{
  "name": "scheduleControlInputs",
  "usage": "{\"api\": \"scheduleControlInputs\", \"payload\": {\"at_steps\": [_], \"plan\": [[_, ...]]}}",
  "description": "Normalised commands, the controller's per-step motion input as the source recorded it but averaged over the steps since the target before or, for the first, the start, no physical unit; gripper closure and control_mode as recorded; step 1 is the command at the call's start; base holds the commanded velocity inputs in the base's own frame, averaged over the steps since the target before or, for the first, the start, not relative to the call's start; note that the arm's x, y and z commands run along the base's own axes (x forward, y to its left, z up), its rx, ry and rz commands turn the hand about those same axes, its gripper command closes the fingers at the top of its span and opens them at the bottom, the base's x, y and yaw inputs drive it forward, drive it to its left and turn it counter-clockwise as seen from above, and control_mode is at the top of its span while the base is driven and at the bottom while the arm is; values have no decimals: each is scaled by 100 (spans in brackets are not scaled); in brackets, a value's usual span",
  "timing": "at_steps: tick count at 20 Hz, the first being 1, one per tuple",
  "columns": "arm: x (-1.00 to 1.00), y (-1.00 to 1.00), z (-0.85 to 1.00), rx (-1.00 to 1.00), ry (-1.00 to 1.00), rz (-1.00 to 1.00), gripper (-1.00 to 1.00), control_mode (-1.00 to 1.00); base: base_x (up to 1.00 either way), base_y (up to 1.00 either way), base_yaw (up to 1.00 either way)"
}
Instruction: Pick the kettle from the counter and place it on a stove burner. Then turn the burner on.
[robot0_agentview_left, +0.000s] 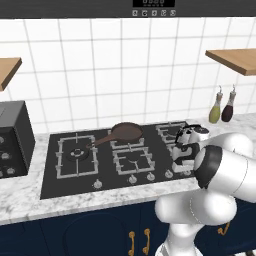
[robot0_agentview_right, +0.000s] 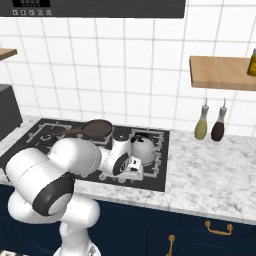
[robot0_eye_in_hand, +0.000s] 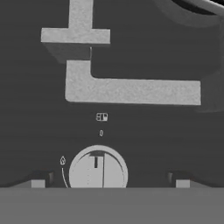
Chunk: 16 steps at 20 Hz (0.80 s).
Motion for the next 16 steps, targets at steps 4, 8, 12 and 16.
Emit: {"api": "scheduleControlInputs", "payload": {"at_steps": [4,8,12,16], "plan": [[0,2,-38,0,-1,0,100,-100,0,0,0],[0,17,-50,-1,-5,0,100,-100,0,0,0],[-1,35,-49,-3,-7,0,100,-100,0,0,0],[-10,60,-35,-4,-4,0,100,-100,0,0,0]]}}
